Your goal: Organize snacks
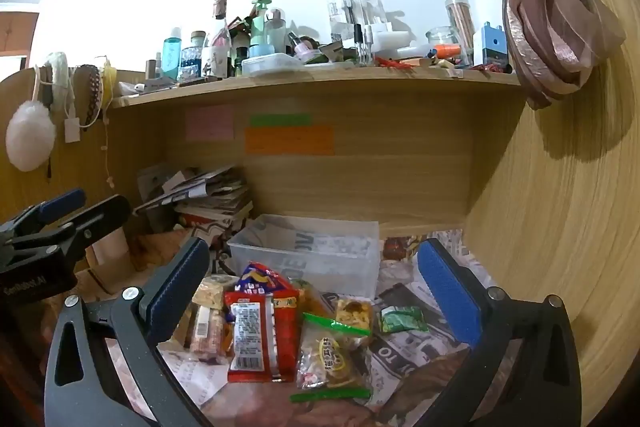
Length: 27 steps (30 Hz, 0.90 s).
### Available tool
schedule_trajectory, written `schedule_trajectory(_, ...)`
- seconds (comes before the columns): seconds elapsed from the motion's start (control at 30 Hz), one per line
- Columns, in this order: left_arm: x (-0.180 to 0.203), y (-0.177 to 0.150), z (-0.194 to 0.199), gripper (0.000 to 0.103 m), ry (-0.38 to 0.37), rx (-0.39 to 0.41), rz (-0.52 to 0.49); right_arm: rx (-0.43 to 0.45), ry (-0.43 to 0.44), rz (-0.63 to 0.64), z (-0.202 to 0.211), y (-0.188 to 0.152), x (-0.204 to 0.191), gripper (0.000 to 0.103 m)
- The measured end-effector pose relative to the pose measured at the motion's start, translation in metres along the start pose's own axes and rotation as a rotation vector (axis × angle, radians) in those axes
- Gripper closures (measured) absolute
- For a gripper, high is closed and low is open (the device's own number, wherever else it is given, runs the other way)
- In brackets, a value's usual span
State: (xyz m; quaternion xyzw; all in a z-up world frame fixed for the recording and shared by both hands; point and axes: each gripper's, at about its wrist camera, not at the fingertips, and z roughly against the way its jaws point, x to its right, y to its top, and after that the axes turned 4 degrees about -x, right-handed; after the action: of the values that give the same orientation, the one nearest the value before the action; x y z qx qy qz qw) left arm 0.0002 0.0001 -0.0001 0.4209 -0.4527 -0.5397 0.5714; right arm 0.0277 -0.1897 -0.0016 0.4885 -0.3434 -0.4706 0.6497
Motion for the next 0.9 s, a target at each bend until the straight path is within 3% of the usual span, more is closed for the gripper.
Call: schedule_trajectory(0.9,-0.0023,0.0018,-0.0027,0.000,-0.010,0.002,0.005,0.006,-0.003,-0.003,0.0033,0.0032,0.0020,0.000)
